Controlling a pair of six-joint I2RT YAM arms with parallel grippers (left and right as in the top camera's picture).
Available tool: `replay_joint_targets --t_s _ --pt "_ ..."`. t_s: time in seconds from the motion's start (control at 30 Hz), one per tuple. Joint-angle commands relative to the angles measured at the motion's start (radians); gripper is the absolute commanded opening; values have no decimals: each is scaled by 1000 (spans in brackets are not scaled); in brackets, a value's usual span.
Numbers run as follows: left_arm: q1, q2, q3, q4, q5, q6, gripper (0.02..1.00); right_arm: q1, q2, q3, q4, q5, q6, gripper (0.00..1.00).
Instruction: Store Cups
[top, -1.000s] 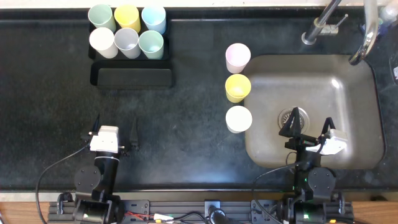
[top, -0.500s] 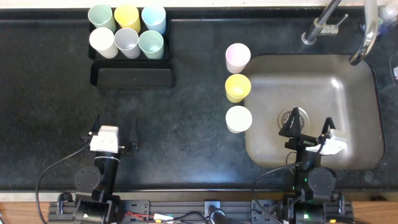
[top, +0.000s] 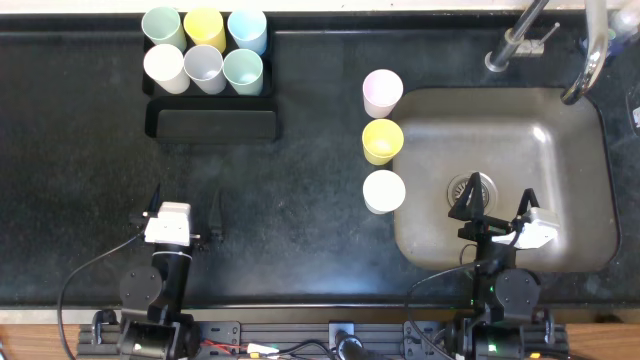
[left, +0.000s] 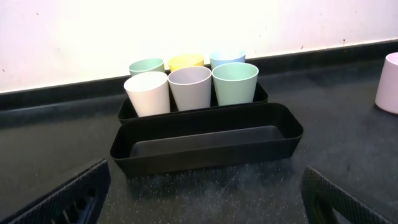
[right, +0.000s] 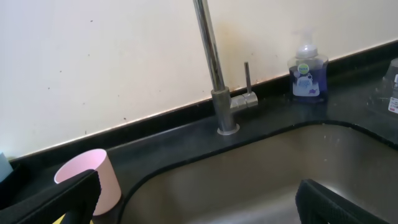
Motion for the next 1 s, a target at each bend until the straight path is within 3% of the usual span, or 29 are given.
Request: replay_joint_targets --t_s 0.03,0.7,0.77,1.0 --pt "5 -10 -1 -2 10 10 998 3 -9 -13 5 2 4 1000" --pt "4 -10 -1 -2 32 3 998 3 -9 -13 5 2 4 998" --pt "3 -10 0 -2 66 3 998 3 -9 -13 5 2 4 998" --pt "4 53 60 5 307 -5 998 3 -9 -13 5 2 4 998"
